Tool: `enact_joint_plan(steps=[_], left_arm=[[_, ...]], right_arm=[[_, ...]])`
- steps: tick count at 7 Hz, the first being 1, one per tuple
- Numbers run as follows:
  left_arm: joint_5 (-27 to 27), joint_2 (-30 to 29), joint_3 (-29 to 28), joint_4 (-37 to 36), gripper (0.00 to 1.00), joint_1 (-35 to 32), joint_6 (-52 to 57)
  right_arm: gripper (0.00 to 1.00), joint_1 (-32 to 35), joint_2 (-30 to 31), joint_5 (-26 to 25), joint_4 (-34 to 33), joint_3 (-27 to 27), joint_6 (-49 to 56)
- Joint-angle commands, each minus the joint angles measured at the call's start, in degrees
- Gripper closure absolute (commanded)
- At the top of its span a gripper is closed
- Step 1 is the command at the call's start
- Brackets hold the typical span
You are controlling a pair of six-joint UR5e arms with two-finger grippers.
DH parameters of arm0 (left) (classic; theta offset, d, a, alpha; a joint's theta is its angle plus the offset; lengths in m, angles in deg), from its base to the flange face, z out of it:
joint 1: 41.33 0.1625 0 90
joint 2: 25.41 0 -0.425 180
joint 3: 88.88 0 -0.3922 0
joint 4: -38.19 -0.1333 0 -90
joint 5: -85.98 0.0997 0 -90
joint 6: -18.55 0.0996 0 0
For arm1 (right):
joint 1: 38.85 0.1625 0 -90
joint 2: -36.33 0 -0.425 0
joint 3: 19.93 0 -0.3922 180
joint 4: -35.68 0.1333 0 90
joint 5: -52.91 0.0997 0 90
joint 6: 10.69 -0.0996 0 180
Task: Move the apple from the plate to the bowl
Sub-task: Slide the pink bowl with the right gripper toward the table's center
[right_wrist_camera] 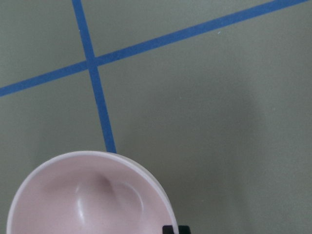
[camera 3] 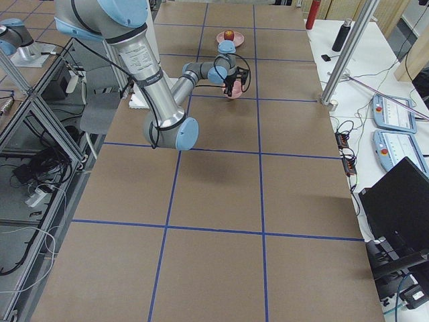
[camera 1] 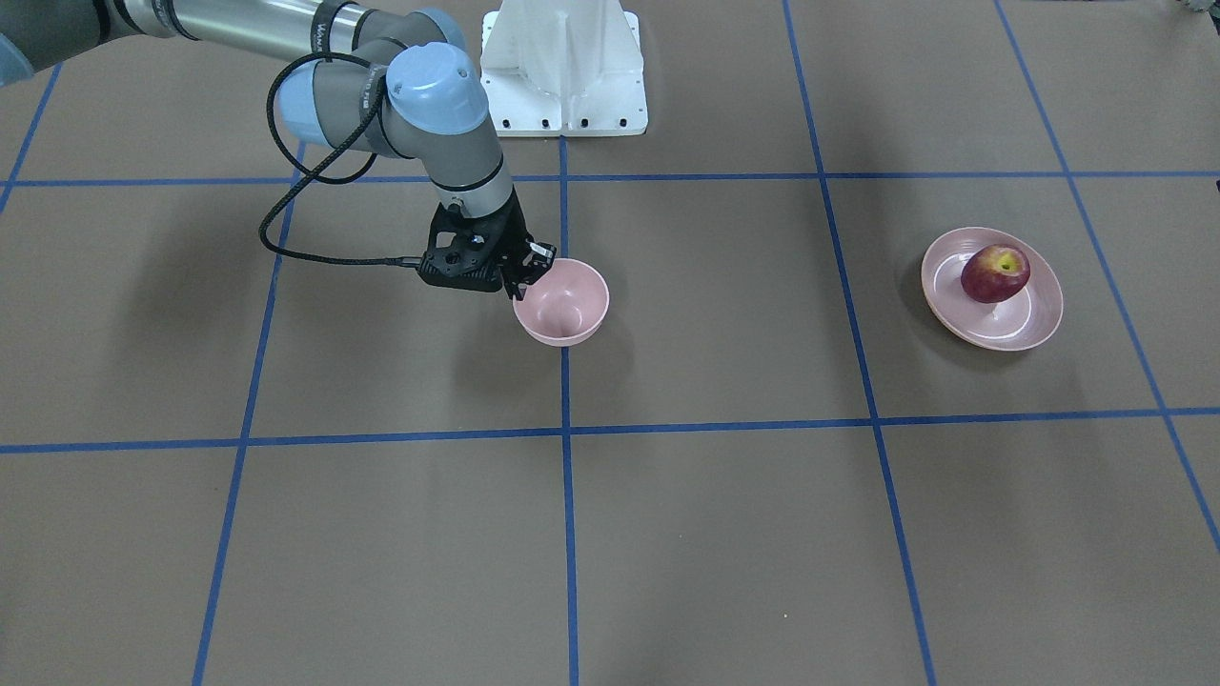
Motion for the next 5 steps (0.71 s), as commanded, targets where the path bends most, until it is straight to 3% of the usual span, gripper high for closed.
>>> enact_joint_plan(steps=[1, 2, 3, 4, 5], left_arm=[[0.00, 0.01, 0.00, 0.00, 0.02, 0.00, 0.00], [0.00, 0.01, 0.00, 0.00, 0.02, 0.00, 0.00], [0.00, 0.01, 0.00, 0.00, 0.02, 0.00, 0.00], [0.00, 0.01, 0.09, 0.00, 0.02, 0.00, -0.09], [0.00, -0.08, 0.70, 0.00, 0.02, 0.00, -0.09]], right_arm=[[1.00, -0.70, -0.19, -0.28, 0.17, 0.84, 0.30], [0.79, -0.78, -0.19, -0.28, 0.35, 0.84, 0.12], [0.31, -0.78, -0.10, -0.28, 1.04, 0.84, 0.03], [0.00, -0.52, -0.10, -0.28, 1.75, 0.24, -0.23], [0.00, 1.83, -0.10, 0.51, 1.14, -1.69, -0.06]])
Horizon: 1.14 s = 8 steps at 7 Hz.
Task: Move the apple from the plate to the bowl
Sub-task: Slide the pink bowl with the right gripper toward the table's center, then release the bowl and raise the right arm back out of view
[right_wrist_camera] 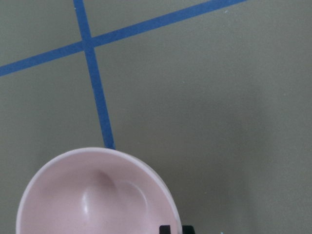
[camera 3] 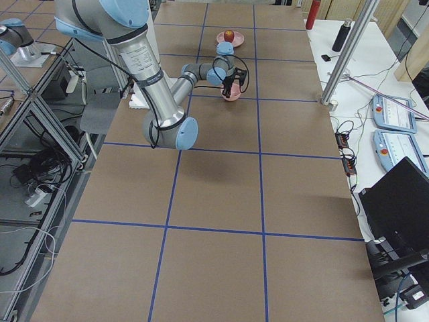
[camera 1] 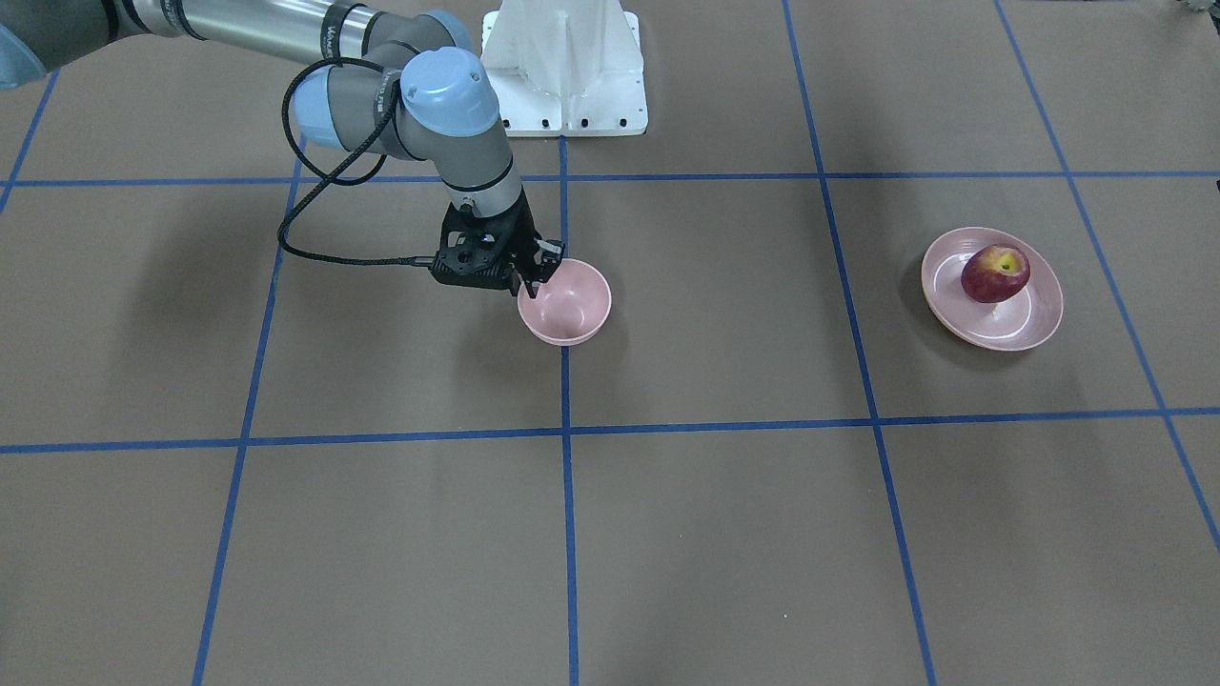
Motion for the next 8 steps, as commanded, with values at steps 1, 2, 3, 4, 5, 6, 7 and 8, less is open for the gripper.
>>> enact_joint_plan(steps=[1, 2, 3, 4, 5, 6, 7, 8], left_arm=[[0.09, -0.59, 0.68, 0.00, 0.02, 0.00, -0.03], [0.52, -1.73, 0.33, 0.09, 0.02, 0.00, -0.03], [0.53, -6.53, -0.98, -0.44, 0.02, 0.09, -0.90], [0.01, -5.36, -0.81, 0.26, 0.02, 0.00, -0.82], [0.00, -5.35, -0.81, 0.52, 0.02, 0.09, -0.56], [0.00, -5.26, 1.10, 4.88, 0.02, 0.26, -1.08], [0.00, -5.61, 0.77, 6.14, 0.02, 3.05, -1.35], [0.52, -5.61, 1.20, 6.59, 0.02, 7.78, -3.78]], right_arm=[[0.00, 5.50, 0.19, 2.89, -0.43, -3.37, 0.29], [0.00, 11.37, 0.80, 7.61, -0.52, -3.39, 1.43], [0.00, 18.04, 2.89, 13.84, -1.48, -3.30, 9.18], [0.00, 24.63, 6.40, 19.56, -2.01, -3.21, 19.35], [0.00, 30.27, 10.43, 22.40, -2.63, -2.78, 30.94], [0.00, 35.11, 14.91, 23.47, -4.81, -2.95, 42.54], [0.00, 39.86, 20.00, 24.70, -6.13, -3.38, 53.88], [0.00, 44.78, 25.54, 26.54, -6.15, -3.21, 66.09]])
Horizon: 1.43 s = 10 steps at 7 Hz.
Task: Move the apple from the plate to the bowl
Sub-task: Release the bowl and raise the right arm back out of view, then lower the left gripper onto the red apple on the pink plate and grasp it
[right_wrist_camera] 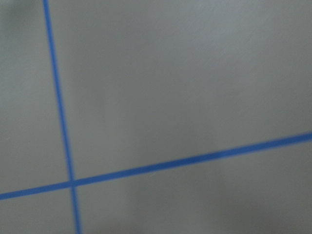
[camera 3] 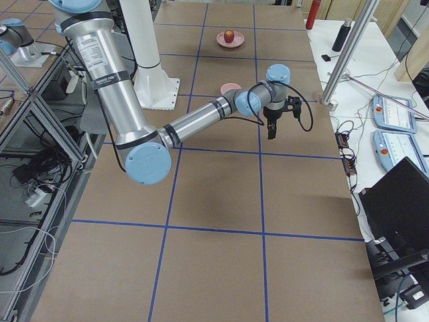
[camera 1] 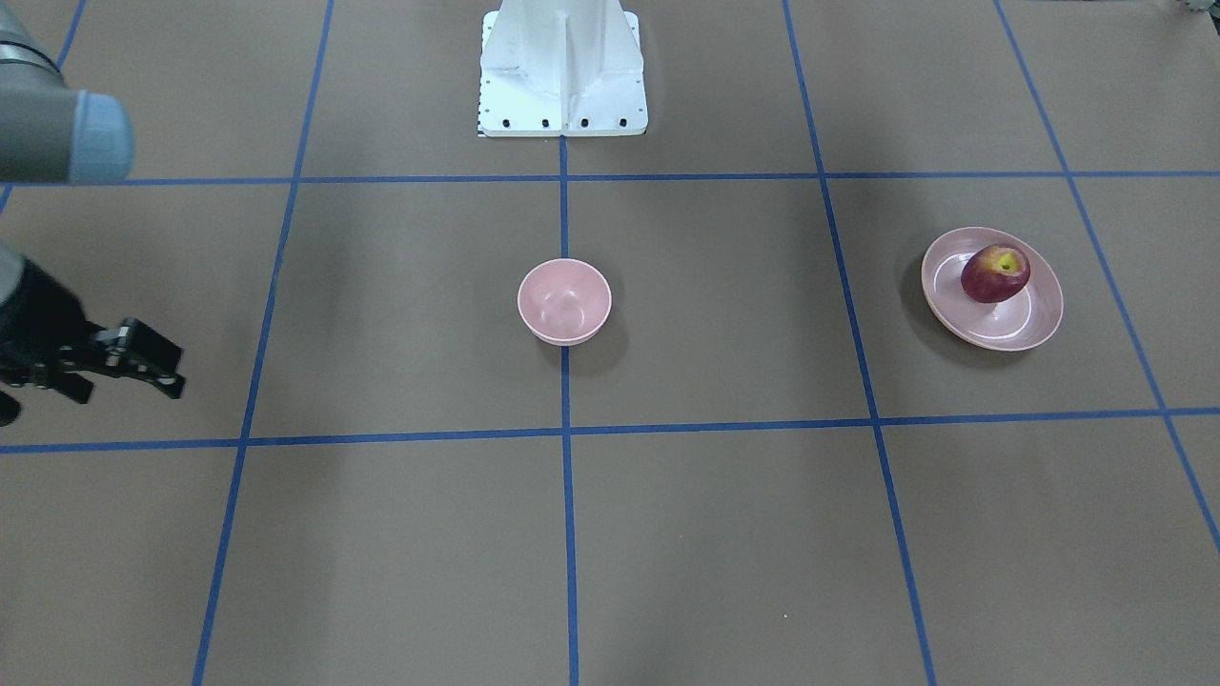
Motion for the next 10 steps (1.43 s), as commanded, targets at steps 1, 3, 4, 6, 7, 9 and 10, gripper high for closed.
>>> enact_joint_plan(steps=[1, 3, 4, 6, 7, 9, 10], left_arm=[[0.75, 0.43, 0.34, 3.27, 0.01, 6.55, -3.20], [5.04, 0.34, 0.60, 6.78, 0.01, 10.68, -14.23], [6.37, 0.61, 0.43, 11.42, 0.01, 14.01, -20.64], [11.28, 3.50, 0.43, 20.73, 0.01, 21.82, -31.53], [15.48, 4.47, 0.34, 25.48, 0.01, 27.43, -37.87], [20.52, 4.65, -0.01, 27.11, 0.01, 33.45, -42.68], [20.70, 4.65, -0.18, 27.11, 0.01, 33.90, -42.68]], right_arm=[[0.00, 9.65, 11.32, 2.45, -0.51, -0.18, 22.83], [0.00, 16.51, 20.21, 1.40, 0.03, 0.34, 39.18], [0.00, 18.63, 22.16, 1.31, 0.02, 0.26, 41.87], [0.00, 18.65, 22.79, 1.13, 0.29, 0.34, 41.89], [0.00, 18.65, 22.97, 1.13, 0.29, 0.34, 41.89], [0.00, 18.65, 23.58, 1.22, 0.29, 0.34, 41.81], [0.00, 18.65, 23.76, 1.39, 0.29, 0.34, 41.63]])
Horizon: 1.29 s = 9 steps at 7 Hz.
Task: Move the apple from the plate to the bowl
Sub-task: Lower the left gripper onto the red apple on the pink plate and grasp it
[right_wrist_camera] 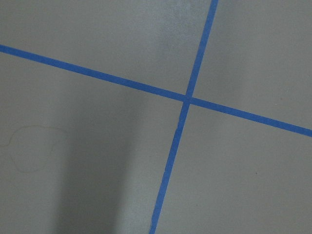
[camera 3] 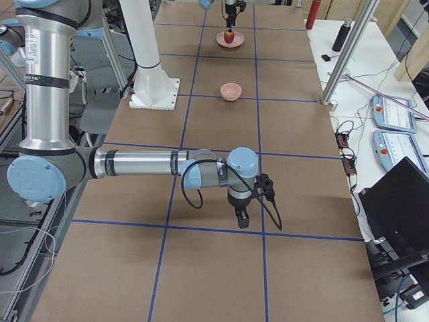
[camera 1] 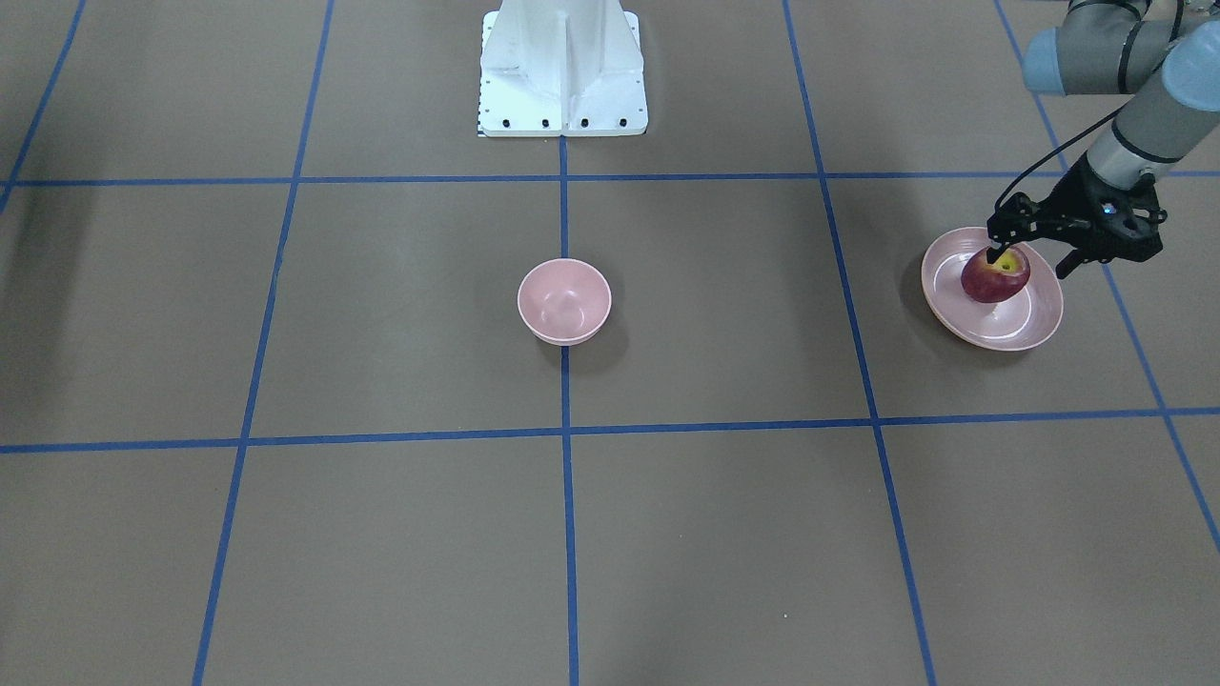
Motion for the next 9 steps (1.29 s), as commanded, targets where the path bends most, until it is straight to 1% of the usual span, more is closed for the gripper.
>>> enact_joint_plan(steps=[1, 4, 6, 7, 8, 9], left_arm=[[1.22, 0.16, -0.32, 0.52, 0.01, 1.69, -0.93], [0.96, -1.33, -3.99, 0.78, 0.01, 3.79, -0.93], [0.78, -3.00, -7.24, 2.97, 0.02, 4.06, -0.40], [0.52, -3.62, -8.30, 4.20, 0.09, 4.06, -0.49], [0.43, -3.62, -8.31, 4.21, 0.43, 4.06, -0.49], [0.43, -3.62, -8.31, 4.04, 0.72, 4.06, -0.40]], right_arm=[[0.00, 0.00, 0.31, 0.14, 0.00, -0.02, -0.16], [0.00, 0.00, 0.31, 0.14, 0.00, -0.02, -0.51], [0.00, 0.00, 0.31, 0.14, 0.00, -0.02, -0.60], [0.00, 0.00, 0.23, 0.06, 0.00, -0.02, -0.60], [0.00, 0.00, 0.22, 0.14, 0.00, -0.02, -0.60], [0.00, 0.00, 0.22, 0.14, 0.00, -0.02, -0.60]])
